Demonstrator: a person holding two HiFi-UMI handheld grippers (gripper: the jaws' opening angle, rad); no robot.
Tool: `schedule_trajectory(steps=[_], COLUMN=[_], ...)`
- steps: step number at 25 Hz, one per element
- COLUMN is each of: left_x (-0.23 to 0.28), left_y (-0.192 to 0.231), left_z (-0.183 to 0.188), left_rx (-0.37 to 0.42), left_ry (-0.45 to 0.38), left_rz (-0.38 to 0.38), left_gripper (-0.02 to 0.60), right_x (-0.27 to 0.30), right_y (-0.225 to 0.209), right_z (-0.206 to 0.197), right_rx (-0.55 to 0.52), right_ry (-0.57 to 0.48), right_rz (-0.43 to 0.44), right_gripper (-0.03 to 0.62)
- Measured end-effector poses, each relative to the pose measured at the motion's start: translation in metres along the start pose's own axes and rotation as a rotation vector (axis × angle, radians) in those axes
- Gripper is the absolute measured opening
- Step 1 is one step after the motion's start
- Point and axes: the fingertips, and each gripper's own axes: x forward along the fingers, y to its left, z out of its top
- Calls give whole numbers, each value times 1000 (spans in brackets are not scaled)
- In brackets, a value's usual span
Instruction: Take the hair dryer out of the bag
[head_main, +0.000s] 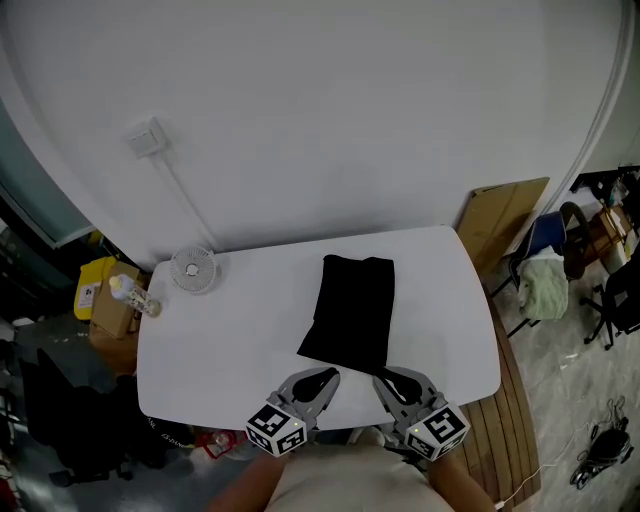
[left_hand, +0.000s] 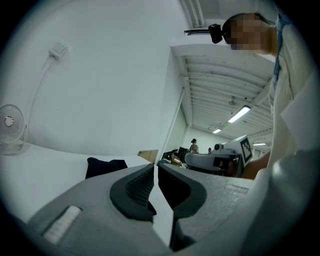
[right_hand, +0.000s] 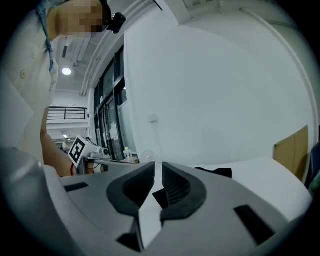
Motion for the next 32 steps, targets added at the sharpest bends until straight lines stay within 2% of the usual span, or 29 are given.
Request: schedule_trajectory(steps=[8,17,20,24,32], left_x=[6,6,8,11,15], left_y=[21,46,54,69,108], left_z=[-8,-16,-18,-21,-33], left_rx=[19,18,11,38,24], left_ry=[38,71,88,113,167], left_rz=[-32,-48,-46,-22,32], left_gripper=[12,16,81,169,190], right_x=[25,49,55,63,79], right_y=[-5,-3,-5,-10,-25], right_z=[-14,-22,-23,-28,-46], right_rx=[17,31,37,49,52], right_ry=[40,64,69,82,128], right_rz=[-21,-50,-60,-84,-121], right_gripper=[80,87,91,105,144])
